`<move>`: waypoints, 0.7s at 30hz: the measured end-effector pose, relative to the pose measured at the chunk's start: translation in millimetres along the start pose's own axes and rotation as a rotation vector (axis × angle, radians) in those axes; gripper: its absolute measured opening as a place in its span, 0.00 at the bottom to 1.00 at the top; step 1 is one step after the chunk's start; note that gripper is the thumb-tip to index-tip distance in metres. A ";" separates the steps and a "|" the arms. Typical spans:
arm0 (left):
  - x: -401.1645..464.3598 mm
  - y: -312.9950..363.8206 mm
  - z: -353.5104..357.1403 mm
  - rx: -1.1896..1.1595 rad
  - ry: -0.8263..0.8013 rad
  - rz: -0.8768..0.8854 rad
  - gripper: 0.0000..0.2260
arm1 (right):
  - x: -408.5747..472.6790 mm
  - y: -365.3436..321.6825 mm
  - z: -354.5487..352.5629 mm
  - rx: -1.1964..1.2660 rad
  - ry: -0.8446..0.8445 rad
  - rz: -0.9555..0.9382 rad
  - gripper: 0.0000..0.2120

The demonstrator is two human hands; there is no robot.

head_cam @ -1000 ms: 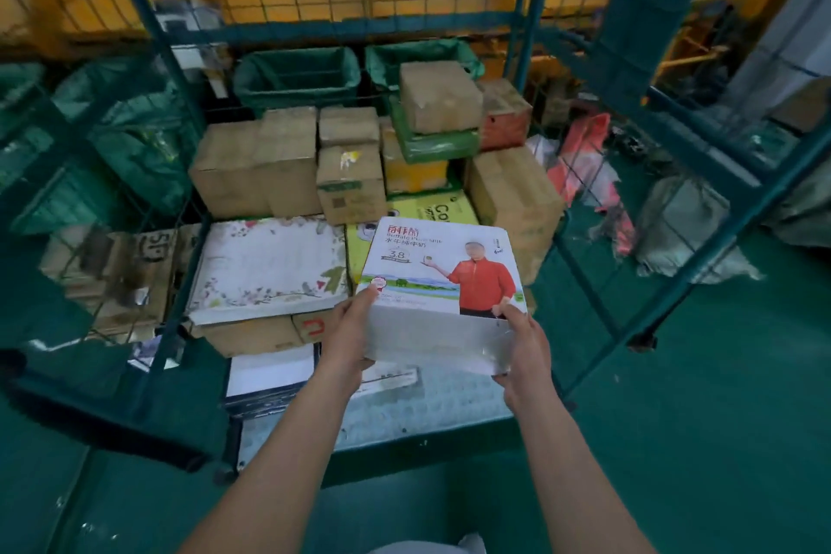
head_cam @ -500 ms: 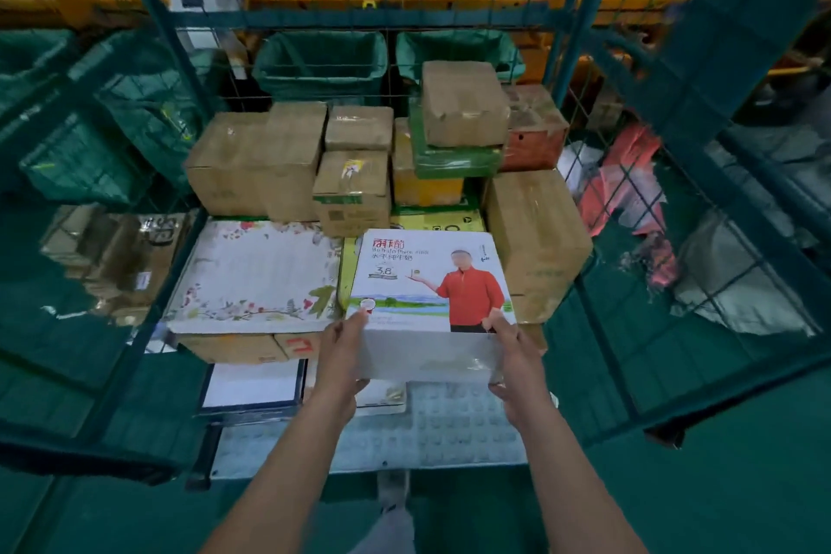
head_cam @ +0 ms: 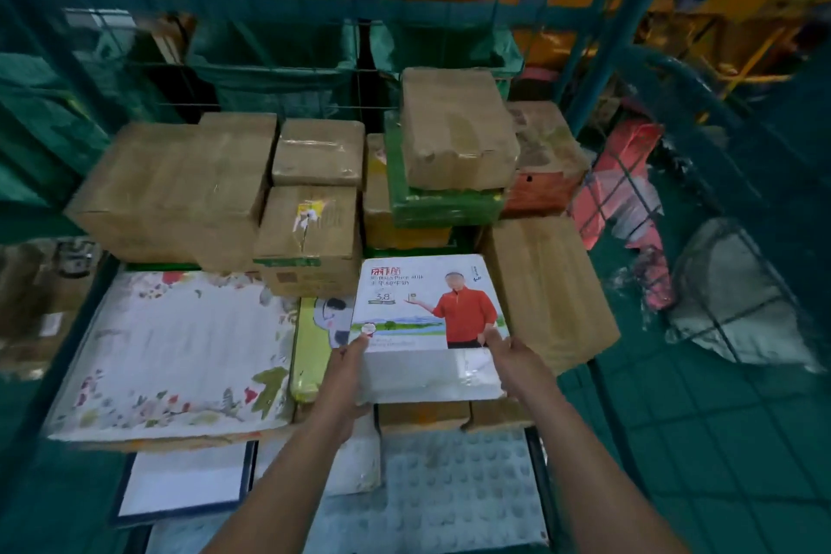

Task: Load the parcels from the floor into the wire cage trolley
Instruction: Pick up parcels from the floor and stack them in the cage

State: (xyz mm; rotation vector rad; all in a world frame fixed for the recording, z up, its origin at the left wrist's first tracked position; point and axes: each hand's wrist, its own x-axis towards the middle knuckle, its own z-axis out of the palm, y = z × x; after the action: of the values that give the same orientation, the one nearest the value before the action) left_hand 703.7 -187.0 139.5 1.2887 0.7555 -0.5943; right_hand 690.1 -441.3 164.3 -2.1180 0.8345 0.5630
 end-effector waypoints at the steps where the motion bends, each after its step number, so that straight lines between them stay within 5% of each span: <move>1: 14.1 8.6 5.5 0.015 0.011 -0.008 0.29 | 16.3 -4.6 0.4 -0.022 -0.022 -0.013 0.37; 4: 45.8 27.8 16.0 0.021 0.028 -0.015 0.20 | 55.1 -17.4 2.6 -0.047 -0.060 -0.038 0.35; 9: 80.6 47.3 21.6 0.101 0.000 0.043 0.15 | 107.8 -28.3 11.9 0.065 -0.025 0.041 0.57; 12: 103.7 55.9 24.3 0.184 -0.027 0.077 0.12 | 126.1 -28.5 16.6 0.109 -0.015 0.076 0.48; 15: 128.2 59.0 32.2 0.243 -0.026 0.074 0.21 | 135.2 -25.9 20.1 0.185 0.054 0.104 0.33; 21: 142.8 52.7 58.2 0.294 -0.043 0.071 0.23 | 134.2 -34.0 26.1 0.348 0.181 0.148 0.33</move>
State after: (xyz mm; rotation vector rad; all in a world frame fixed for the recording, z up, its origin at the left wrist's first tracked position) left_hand 843.2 -231.0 67.4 1.5614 0.5982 -0.6914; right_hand 803.7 -454.5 82.0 -1.8147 1.1112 0.2777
